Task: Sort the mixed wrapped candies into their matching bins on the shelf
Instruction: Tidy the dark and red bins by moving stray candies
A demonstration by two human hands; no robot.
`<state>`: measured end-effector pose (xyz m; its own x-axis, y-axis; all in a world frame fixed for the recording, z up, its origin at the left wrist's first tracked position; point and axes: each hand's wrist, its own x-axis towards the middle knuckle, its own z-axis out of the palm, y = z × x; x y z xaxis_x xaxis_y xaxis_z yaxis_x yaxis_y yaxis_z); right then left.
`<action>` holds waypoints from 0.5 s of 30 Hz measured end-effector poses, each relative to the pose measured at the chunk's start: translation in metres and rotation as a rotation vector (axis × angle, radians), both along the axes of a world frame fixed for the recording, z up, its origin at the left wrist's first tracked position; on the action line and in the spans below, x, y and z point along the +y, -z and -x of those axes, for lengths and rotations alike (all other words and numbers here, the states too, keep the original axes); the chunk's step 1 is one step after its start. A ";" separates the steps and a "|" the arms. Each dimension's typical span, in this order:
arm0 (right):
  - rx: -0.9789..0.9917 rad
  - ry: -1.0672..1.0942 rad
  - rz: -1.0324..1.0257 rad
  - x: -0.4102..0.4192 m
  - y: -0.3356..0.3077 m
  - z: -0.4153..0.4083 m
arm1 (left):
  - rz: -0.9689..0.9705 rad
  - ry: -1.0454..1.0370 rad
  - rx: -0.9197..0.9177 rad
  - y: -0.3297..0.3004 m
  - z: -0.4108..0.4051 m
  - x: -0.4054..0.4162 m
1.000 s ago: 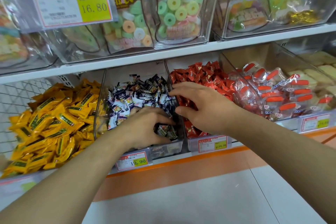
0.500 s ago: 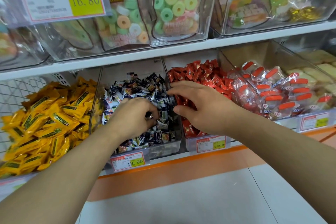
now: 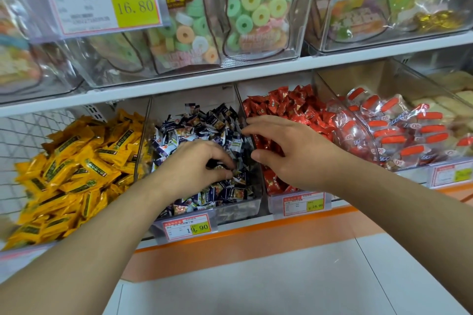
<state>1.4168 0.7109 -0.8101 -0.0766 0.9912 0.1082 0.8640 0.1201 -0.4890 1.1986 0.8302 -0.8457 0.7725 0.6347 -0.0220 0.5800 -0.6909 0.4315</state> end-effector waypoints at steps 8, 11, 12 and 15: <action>-0.070 0.015 -0.005 0.000 -0.013 0.008 | 0.072 -0.031 -0.097 -0.038 0.024 -0.014; -0.070 0.021 -0.021 0.001 -0.019 0.017 | 0.091 -0.045 -0.089 -0.040 0.042 -0.022; -0.072 0.025 -0.026 0.001 -0.020 0.019 | 0.080 -0.038 -0.065 -0.040 0.046 -0.026; -0.127 0.042 -0.058 0.005 -0.019 0.024 | 0.046 -0.036 -0.079 -0.044 0.053 -0.033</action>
